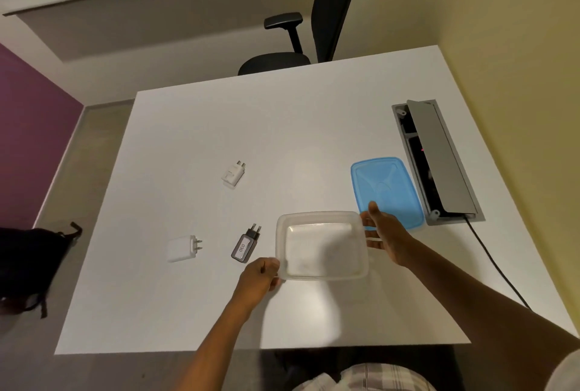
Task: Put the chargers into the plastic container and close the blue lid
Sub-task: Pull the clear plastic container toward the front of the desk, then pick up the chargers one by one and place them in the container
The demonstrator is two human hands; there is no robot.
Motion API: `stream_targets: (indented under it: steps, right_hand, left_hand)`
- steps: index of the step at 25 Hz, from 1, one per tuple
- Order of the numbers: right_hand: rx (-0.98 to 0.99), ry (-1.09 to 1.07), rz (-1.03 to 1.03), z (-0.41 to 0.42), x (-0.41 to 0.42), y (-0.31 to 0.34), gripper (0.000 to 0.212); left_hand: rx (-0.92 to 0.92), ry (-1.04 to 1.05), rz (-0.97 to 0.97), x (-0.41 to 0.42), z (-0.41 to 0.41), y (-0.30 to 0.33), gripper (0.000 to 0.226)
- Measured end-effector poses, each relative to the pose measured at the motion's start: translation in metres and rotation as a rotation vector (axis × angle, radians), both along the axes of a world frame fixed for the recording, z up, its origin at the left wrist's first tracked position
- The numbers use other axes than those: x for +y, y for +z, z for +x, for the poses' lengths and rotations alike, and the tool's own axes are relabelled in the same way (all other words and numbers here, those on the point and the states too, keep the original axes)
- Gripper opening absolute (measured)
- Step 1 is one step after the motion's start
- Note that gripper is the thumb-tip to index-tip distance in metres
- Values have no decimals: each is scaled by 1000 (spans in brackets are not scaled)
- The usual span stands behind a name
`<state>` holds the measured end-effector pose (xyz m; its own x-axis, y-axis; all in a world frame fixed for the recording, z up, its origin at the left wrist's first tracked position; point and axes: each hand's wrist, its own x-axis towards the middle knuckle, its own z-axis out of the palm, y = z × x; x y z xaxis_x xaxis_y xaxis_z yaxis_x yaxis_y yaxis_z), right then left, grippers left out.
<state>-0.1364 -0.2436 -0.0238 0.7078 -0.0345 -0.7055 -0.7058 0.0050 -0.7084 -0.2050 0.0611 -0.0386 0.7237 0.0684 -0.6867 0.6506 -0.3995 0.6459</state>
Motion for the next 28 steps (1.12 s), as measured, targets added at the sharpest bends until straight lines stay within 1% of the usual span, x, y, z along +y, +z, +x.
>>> stream_targets:
  steps: [3,5,6,8,11,12,14,16,17,18,20,21,22,23,25,28]
  right_hand:
    - [9,-8,-64,4,5,0,55]
    - [16,4,-152,4,9,1,45]
    - [7,11,-196,4,10,1,39]
    - [-39,7,-321,2,12,4,22]
    - [-252,-58,-591,-1,22,9,13]
    - [-341,-109,-629,-2,31,15,9]
    - [-534,-152,-677,-4,62,34,18]
    - [-704,-84,-668,-7,107,55,22]
    - [-735,-14,-619,-9,132,59,21]
    - [-701,68,-532,-11,156,61,19]
    - [-490,226,-326,-17,201,55,14]
    - [-371,298,-253,-19,220,47,16]
    - [-262,376,-222,-21,237,39,23]
    - [-191,450,-241,-24,252,27,33]
    - [-182,518,-381,-27,279,7,51]
    - [-220,474,-578,-27,304,-19,59]
  left_hand:
    - [-14,3,-8,0,-7,2,24]
    - [-29,23,-16,3,-9,2,20]
    - [-34,36,-16,6,-10,1,19]
    - [-35,47,-7,15,-16,-2,19]
    - [-37,37,48,38,-25,-11,20]
    - [-51,21,78,46,-28,-13,20]
    - [-87,-23,165,66,-32,-16,19]
    - [-124,-54,265,86,-34,-24,20]
    - [-129,-58,306,96,-35,-32,25]
    - [-131,-73,348,105,-35,-40,33]
    - [-139,-155,424,120,-31,-57,46]
    - [-158,-225,467,125,-28,-65,50]
    - [-188,-294,516,127,-25,-70,53]
    - [-223,-335,559,128,-22,-74,56]
    - [-279,-381,615,129,-15,-84,62]
    - [-349,-474,663,128,-10,-103,70]
